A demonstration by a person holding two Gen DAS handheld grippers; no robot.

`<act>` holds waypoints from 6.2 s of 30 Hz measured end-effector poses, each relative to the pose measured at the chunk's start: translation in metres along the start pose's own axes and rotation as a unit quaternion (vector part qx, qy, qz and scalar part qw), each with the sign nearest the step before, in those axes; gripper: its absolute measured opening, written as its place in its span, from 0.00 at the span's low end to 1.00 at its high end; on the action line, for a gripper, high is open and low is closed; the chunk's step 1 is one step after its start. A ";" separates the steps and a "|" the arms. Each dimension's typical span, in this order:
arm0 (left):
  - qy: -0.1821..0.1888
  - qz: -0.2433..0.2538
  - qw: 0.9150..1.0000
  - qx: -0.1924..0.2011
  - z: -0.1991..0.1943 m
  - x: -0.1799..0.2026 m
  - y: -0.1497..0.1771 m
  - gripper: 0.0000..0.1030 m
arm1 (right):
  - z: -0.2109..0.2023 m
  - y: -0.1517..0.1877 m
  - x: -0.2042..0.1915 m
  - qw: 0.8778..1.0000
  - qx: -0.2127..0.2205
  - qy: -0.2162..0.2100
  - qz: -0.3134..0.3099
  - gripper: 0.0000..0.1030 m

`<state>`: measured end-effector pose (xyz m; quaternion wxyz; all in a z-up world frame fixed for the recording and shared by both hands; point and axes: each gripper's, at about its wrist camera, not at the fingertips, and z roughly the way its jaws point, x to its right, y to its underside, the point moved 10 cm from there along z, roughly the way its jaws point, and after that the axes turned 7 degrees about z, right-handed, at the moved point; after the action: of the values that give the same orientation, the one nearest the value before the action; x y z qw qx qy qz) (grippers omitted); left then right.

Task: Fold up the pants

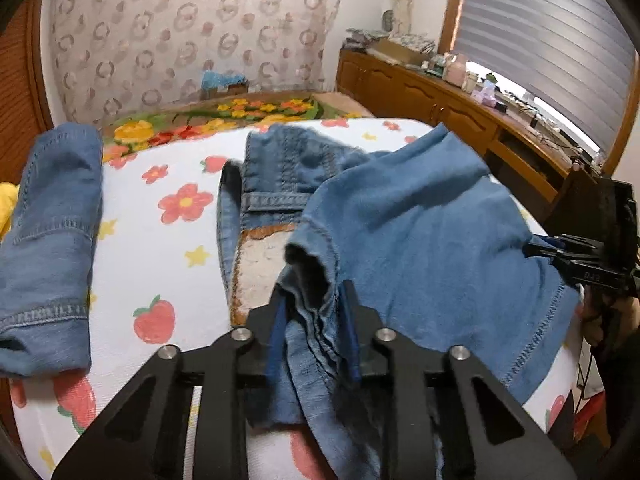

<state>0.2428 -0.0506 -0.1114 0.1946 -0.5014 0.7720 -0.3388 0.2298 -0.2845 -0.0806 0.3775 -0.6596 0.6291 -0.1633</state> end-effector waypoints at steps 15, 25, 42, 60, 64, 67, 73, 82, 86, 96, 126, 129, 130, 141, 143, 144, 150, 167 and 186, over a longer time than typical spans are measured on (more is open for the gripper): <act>-0.035 0.045 0.995 0.086 -0.030 -0.014 -0.093 0.12 | -0.018 -0.003 -0.007 1.000 0.023 -0.005 -0.010 0.41; -0.035 0.003 0.999 0.017 0.013 -0.046 -0.059 0.27 | -0.015 0.002 -0.009 1.000 0.019 -0.008 -0.016 0.41; -0.021 0.020 0.998 0.057 -0.010 0.002 -0.059 0.52 | -0.036 0.019 -0.007 1.000 0.001 0.000 -0.020 0.41; -0.028 0.021 0.999 -0.002 0.034 0.008 -0.018 0.52 | -0.065 0.044 -0.021 0.999 -0.016 -0.021 -0.022 0.02; -0.028 0.021 0.999 0.000 0.034 0.009 -0.019 0.52 | -0.067 0.036 -0.022 0.999 -0.011 -0.027 -0.012 0.03; -0.026 0.017 1.000 0.004 0.032 0.011 -0.018 0.52 | -0.069 0.030 -0.020 1.000 -0.002 -0.021 -0.010 0.06; -0.004 -0.003 1.000 0.018 0.020 0.015 -0.015 0.52 | -0.064 0.019 -0.013 1.000 0.013 -0.003 -0.013 0.37; -0.009 0.004 0.999 0.033 0.001 0.025 -0.016 0.77 | -0.033 0.011 -0.014 1.000 0.006 -0.003 -0.010 0.39; -0.011 0.010 0.999 0.036 -0.003 0.031 -0.014 0.77 | -0.022 0.008 -0.010 1.000 -0.001 -0.003 0.000 0.39; 0.012 0.024 0.999 0.026 -0.001 0.048 -0.005 0.77 | -0.008 0.011 -0.009 0.998 -0.025 -0.037 0.037 0.39; -0.057 -0.054 0.994 0.070 -0.083 -0.060 0.021 0.77 | -0.010 -0.050 -0.225 0.974 0.015 -0.209 -0.083 0.06; -0.070 -0.064 0.993 0.072 -0.090 -0.074 0.026 0.77 | 0.016 -0.043 -0.242 0.971 -0.010 -0.219 -0.094 0.06; -0.074 -0.067 0.992 0.072 -0.091 -0.079 0.028 0.77 | 0.025 -0.040 -0.247 0.970 -0.020 -0.220 -0.099 0.06; -0.089 -0.089 0.989 0.076 -0.095 -0.104 0.039 0.77 | 0.077 -0.007 -0.265 0.963 -0.097 -0.221 -0.122 0.17; -0.088 -0.088 0.989 0.076 -0.094 -0.105 0.039 0.77 | 0.064 -0.011 -0.258 0.963 -0.097 -0.219 -0.125 0.30; -0.086 -0.087 0.990 0.077 -0.094 -0.104 0.037 0.77 | 0.058 -0.015 -0.255 0.964 -0.089 -0.215 -0.129 0.32; -0.058 -0.080 0.992 0.080 -0.084 -0.083 0.023 0.77 | 0.011 -0.035 -0.236 0.974 -0.021 -0.167 -0.154 0.40; -0.017 -0.071 0.997 -0.013 -0.019 -0.040 0.062 0.77 | 0.093 -0.102 -0.180 0.989 -0.043 -0.081 -0.118 0.65; -0.008 -0.084 0.996 -0.005 -0.023 -0.040 0.068 0.77 | 0.134 -0.096 -0.185 0.976 -0.136 -0.162 -0.052 0.69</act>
<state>0.2014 0.0112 -0.1462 0.1689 -0.5683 0.7271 -0.3462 0.3620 -0.0765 -0.0539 0.3718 -0.7542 0.5411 0.0135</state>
